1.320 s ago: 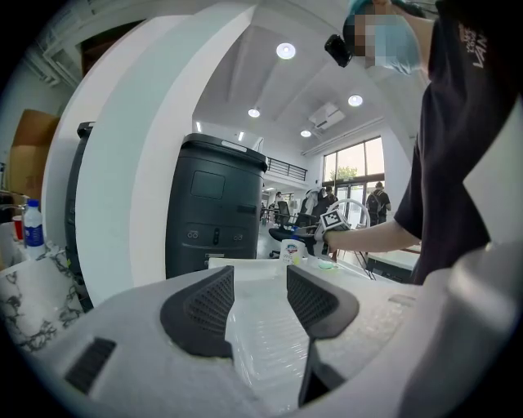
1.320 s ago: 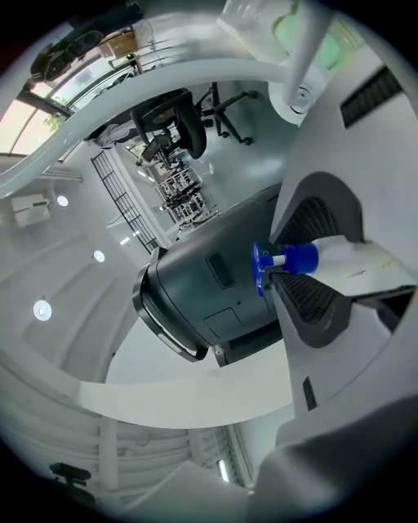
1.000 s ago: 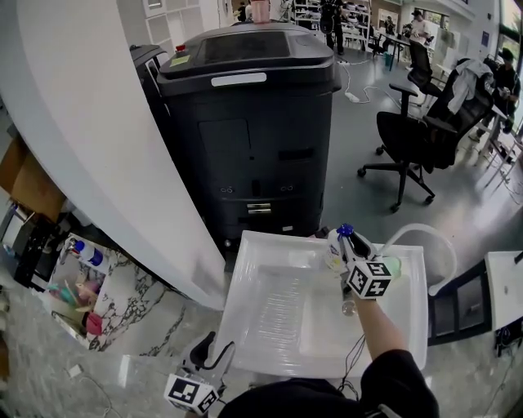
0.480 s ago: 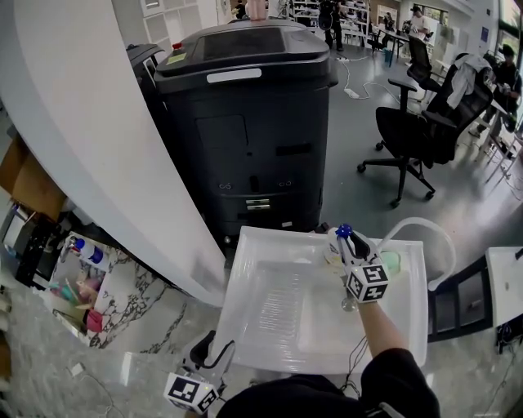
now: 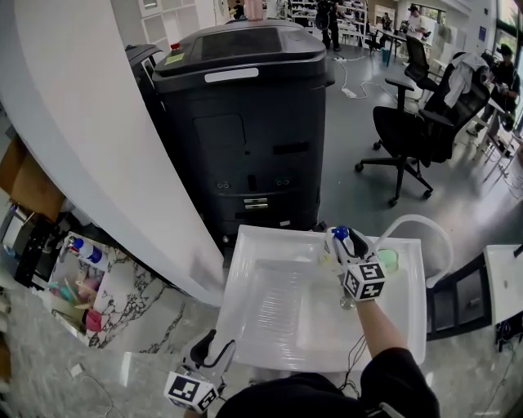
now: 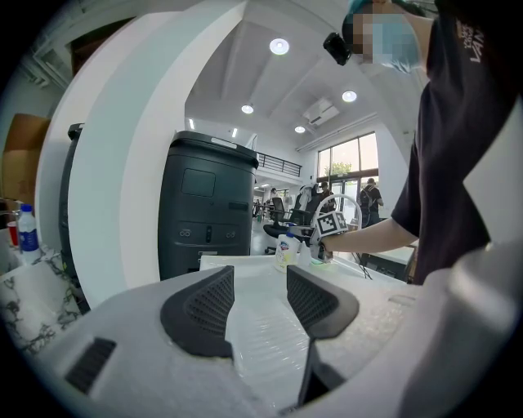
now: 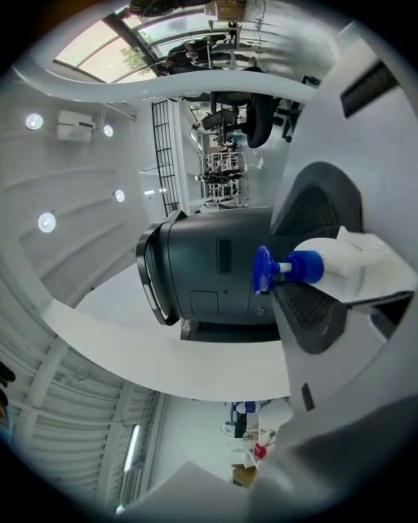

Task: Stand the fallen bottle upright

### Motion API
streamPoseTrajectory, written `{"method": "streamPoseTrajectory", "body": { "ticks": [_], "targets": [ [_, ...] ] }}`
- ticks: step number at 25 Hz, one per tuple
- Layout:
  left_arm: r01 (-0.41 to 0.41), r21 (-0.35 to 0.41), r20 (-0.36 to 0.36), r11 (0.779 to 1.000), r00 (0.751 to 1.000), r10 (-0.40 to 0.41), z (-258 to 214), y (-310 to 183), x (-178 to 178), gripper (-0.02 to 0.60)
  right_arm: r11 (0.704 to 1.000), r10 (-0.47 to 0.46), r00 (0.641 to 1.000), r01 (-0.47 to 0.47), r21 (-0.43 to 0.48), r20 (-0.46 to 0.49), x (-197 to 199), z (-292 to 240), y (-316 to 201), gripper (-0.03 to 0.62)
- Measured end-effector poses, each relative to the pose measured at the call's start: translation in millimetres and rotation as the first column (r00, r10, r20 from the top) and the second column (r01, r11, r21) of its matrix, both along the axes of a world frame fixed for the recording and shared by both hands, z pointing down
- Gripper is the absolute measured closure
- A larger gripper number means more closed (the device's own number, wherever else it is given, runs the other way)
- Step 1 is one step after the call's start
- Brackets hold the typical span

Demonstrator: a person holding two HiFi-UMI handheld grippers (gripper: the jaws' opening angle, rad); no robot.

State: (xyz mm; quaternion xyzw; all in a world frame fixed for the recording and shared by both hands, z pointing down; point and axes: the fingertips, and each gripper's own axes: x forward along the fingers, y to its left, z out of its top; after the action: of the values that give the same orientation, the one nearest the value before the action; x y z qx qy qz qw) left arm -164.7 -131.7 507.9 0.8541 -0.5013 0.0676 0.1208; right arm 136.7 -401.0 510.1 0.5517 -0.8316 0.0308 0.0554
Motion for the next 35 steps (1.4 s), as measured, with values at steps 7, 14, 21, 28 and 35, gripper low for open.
{"method": "streamPoseTrajectory", "body": {
  "ticks": [7,14,21,28,35],
  "targets": [
    [0.007,0.0,0.001,1.0,1.0,-0.007,-1,0,-2,0.377,1.0,-0.018,0.999,0.018,0.003,-0.038,-8,-1,2,0.402],
    [0.008,0.006,-0.001,1.0,1.0,-0.008,0,1,-3,0.377,1.0,-0.019,0.995,0.019,0.009,-0.096,-11,-1,4,0.393],
    [0.018,0.003,0.004,1.0,1.0,-0.018,-1,2,-7,0.377,0.998,-0.025,0.966,0.04,0.053,-0.259,-18,-7,4,0.382],
    [0.016,0.005,0.004,1.0,1.0,-0.016,-2,3,-7,0.377,0.998,-0.037,0.962,0.052,0.048,-0.271,-20,-6,5,0.355],
    [0.004,0.012,0.006,1.0,1.0,-0.004,-2,6,-7,0.377,0.996,-0.036,0.972,0.054,0.072,-0.231,-22,-18,17,0.349]
  ]
}}
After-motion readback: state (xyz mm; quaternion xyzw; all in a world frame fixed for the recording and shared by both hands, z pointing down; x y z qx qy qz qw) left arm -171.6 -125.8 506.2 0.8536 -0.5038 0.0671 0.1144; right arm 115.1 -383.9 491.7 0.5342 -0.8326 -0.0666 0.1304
